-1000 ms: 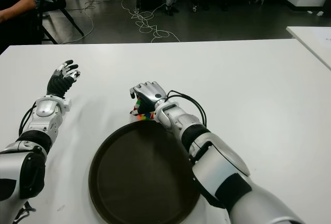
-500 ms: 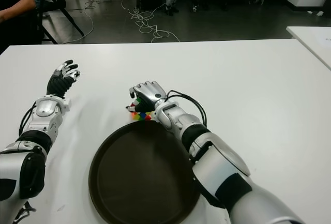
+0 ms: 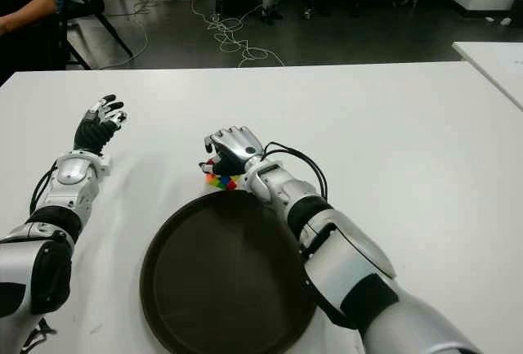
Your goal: Pick up the Rubik's Cube and put it in the plate
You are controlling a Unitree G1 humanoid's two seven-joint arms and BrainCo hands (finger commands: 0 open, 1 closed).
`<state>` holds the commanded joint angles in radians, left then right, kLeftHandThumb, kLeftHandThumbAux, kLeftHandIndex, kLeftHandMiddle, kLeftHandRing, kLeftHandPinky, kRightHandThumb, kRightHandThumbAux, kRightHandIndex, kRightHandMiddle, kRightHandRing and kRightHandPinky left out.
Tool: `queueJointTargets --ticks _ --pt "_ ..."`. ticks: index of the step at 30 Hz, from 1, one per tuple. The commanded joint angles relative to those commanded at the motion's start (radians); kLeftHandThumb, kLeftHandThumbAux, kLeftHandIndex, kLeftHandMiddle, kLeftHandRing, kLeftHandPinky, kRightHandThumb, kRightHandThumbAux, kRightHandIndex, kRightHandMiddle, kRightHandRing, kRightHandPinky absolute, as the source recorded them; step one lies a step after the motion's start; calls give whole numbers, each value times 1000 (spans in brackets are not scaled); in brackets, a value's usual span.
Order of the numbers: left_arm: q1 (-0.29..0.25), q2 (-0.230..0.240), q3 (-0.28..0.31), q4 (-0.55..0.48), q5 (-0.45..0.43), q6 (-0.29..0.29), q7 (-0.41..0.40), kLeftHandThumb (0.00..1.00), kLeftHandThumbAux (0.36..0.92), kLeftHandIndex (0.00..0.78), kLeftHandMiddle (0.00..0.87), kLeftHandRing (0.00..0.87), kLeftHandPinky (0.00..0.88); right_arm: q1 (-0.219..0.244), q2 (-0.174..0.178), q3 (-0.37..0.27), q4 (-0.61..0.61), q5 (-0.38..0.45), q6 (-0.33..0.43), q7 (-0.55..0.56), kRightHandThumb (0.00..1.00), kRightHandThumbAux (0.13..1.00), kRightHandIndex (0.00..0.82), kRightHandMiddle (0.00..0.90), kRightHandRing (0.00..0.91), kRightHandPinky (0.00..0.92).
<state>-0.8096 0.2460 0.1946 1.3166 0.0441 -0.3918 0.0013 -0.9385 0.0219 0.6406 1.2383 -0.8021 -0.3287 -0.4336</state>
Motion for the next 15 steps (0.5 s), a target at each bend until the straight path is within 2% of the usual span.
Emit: queueJointTargets --ticks 4,15 --pt "0 0 1 0 -1 4 3 137 620 89 167 151 113 0 -3 -4 -2 -1 2 -11 694 728 424 550 559 587" --pt "-1 -1 -4 1 4 8 9 119 603 66 148 129 96 -6 -8 -21 -6 3 12 -16 693 729 423 540 556 581"
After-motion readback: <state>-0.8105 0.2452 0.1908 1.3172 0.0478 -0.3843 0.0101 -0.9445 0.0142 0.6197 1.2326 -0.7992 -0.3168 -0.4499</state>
